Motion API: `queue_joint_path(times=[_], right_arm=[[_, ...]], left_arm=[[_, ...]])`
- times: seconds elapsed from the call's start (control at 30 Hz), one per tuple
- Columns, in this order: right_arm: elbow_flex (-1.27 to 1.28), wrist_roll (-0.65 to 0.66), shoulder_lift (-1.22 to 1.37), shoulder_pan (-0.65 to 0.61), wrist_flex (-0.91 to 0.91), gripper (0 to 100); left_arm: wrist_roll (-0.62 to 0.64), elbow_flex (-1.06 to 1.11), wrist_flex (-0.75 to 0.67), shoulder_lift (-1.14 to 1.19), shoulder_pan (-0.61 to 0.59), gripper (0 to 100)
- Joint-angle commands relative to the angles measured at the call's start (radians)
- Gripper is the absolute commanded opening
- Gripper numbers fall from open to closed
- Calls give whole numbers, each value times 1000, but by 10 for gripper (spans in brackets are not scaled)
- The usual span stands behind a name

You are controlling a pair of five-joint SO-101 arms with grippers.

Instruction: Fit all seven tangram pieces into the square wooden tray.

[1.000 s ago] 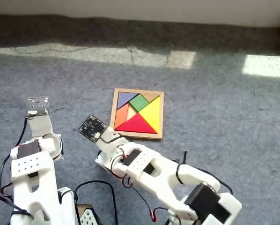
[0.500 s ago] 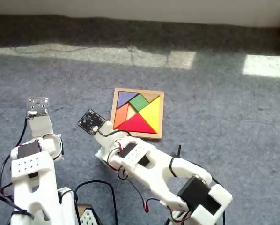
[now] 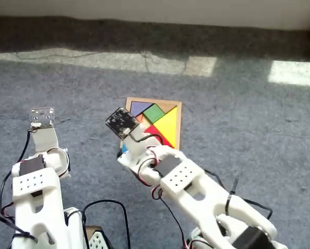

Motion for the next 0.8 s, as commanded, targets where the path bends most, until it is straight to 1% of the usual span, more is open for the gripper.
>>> queue_joint_path(times=[0.0, 0.07, 0.2, 0.23, 0.27, 0.33, 0.4, 0.43, 0.53, 0.67, 0.77], right_arm=[[1, -2, -101, 113, 4, 5], [1, -2, -96, 153, 2, 5], [7, -5, -47, 196, -74, 9], [-1, -8, -28, 205, -77, 22], [-4, -8, -8, 214, -77, 53], [-4, -12, 31, 231, -77, 151], [-4, -60, 53, 246, -77, 237], [-4, -78, 54, 251, -77, 261], [2, -86, 27, 252, -76, 270], [8, -86, -84, 257, -73, 270], [31, -86, -177, 282, -1, 226]], left_arm=[[6, -4, -15, -18, -2, 35], [6, -4, -15, -18, -2, 35], [6, -4, -15, -18, -2, 35], [6, -4, -15, -18, -2, 35], [6, -2, -15, -18, -2, 35], [6, 7, -15, -24, -2, 35], [6, 8, -15, -24, -2, 35], [6, 8, -15, -25, -2, 35], [6, 8, -15, -25, -2, 35], [6, 8, -15, -25, -2, 35], [5, 8, -15, -25, -2, 35]])
